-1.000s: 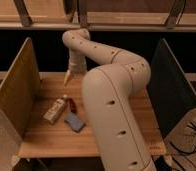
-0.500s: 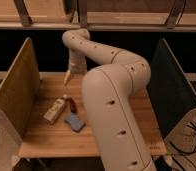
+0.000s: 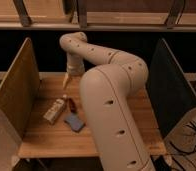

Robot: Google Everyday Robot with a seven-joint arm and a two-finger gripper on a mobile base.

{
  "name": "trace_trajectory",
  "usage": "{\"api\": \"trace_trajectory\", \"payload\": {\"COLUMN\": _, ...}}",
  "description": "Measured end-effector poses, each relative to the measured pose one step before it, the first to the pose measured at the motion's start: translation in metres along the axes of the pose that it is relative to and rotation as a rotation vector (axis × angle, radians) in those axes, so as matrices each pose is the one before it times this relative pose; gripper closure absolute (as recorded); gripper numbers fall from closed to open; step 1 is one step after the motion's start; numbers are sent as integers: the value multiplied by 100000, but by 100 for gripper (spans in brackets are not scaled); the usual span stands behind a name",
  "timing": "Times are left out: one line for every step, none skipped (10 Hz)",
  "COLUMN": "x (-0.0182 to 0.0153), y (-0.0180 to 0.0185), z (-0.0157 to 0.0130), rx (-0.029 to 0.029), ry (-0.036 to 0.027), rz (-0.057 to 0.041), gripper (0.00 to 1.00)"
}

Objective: Place the pepper in the ceramic cup

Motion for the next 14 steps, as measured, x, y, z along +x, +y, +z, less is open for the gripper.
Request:
{"api": "trace_trajectory", "payload": {"x": 225, "y": 840, "z": 1832, "rx": 608, "ry": 3279, "rz": -2800, "gripper": 22}}
{"api": "trace_trajectory", "payload": {"x": 54, "y": 193, "z": 1041, "rx": 121, "ry": 2008, "rz": -769, "gripper": 22}}
{"api": "trace_trajectory", "payload": {"x": 1, "y": 109, "z": 1005, "rx": -278, "ry": 1991, "rz": -219, "gripper": 22}}
{"api": "trace_trajectory", "payload": {"x": -18, "y": 64, "z": 693, "rx": -239, "ry": 1493, "rz": 123, "gripper": 22}}
{"api": "trace_trajectory", "payload": {"x": -29, "y": 73, "z": 92, "rx": -134, "ry": 258, "rz": -16, "gripper": 22}}
{"api": "trace_trajectory", "payload": {"x": 13, "y": -39, "z": 54, "rx": 22, "ry": 94, "rz": 44, "gripper": 22}}
{"api": "trace_trajectory", "payload": {"x": 26, "y": -124, "z": -48, "rx": -58, "ry": -87, "rz": 188, "gripper": 22}}
{"api": "trace_trajectory", "payload": {"x": -14, "y": 37, "z": 22, "rx": 137, "ry": 29, "rz": -148, "gripper": 22}}
{"api": "trace_trajectory", "payload": {"x": -22, "y": 120, "z": -133, "rx": 654, "ry": 39, "rz": -491, "gripper": 22}}
{"api": "trace_trajectory", "payload": {"x": 165, "y": -78, "z": 195, "rx": 2074, "ry": 1513, "rz": -610, "gripper": 22}}
{"api": "trace_trajectory", "payload": {"x": 166, "y": 228, "z": 765, "rx": 1362, "ry": 2419, "rz": -638, "gripper": 22}}
{"api": "trace_trajectory", "payload": {"x": 166, "y": 166, "z": 1049, "rx": 932, "ry": 3102, "rz": -127, "gripper": 22}}
{"api": "trace_trajectory", "payload": {"x": 118, "y": -160, "z": 837, "rx": 591, "ry": 2401, "rz": 765, "gripper": 22}}
{"api": "trace_trajectory", "payload": {"x": -16, "y": -21, "z": 553, "rx": 124, "ry": 1620, "rz": 602, "gripper": 22}}
